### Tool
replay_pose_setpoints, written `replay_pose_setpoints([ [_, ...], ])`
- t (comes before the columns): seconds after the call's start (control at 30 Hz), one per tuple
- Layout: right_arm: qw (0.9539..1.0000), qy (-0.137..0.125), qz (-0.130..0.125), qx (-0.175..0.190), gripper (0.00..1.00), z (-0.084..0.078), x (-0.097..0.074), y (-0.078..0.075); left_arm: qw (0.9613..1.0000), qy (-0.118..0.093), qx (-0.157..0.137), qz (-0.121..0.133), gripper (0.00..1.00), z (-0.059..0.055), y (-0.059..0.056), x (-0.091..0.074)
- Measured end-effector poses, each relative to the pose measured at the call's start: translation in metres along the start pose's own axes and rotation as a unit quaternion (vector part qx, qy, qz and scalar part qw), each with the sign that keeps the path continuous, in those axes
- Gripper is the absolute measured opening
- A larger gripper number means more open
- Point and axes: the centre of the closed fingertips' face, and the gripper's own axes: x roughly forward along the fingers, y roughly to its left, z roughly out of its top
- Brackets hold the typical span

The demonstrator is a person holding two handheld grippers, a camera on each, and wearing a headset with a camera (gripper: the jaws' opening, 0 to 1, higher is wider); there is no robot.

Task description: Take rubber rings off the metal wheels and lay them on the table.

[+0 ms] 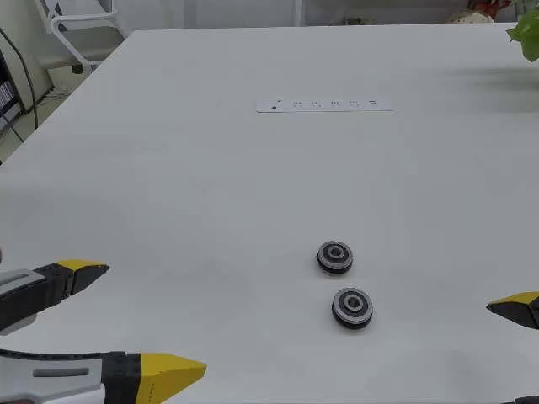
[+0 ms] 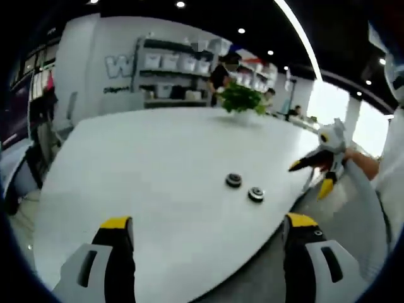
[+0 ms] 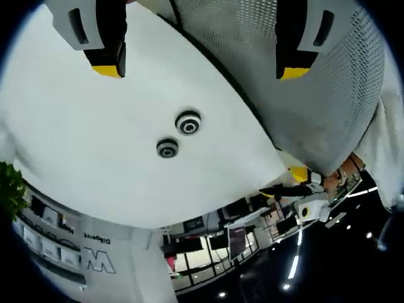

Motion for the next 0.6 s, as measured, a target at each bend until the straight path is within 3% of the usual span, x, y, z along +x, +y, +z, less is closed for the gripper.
replay_pose_setpoints([
  [0.2, 1.0, 0.0, 0.002, 0.003, 0.99, 0.0, 0.0, 0.0, 0.9999, 0.009, 0.01, -0.005, 1.0, -0.001, -0.004, 0.002],
  [0.4, 1.0, 0.005, 0.004, 0.003, 0.99, -0.002, 0.001, 0.001, 0.9999, 0.004, 0.009, -0.007, 1.0, 0.002, -0.004, 0.005],
  [0.6, 0.9999, -0.006, 0.009, 0.013, 0.99, 0.0, 0.001, 0.001, 0.9995, 0.023, 0.015, -0.016, 1.0, -0.011, -0.009, 0.007],
])
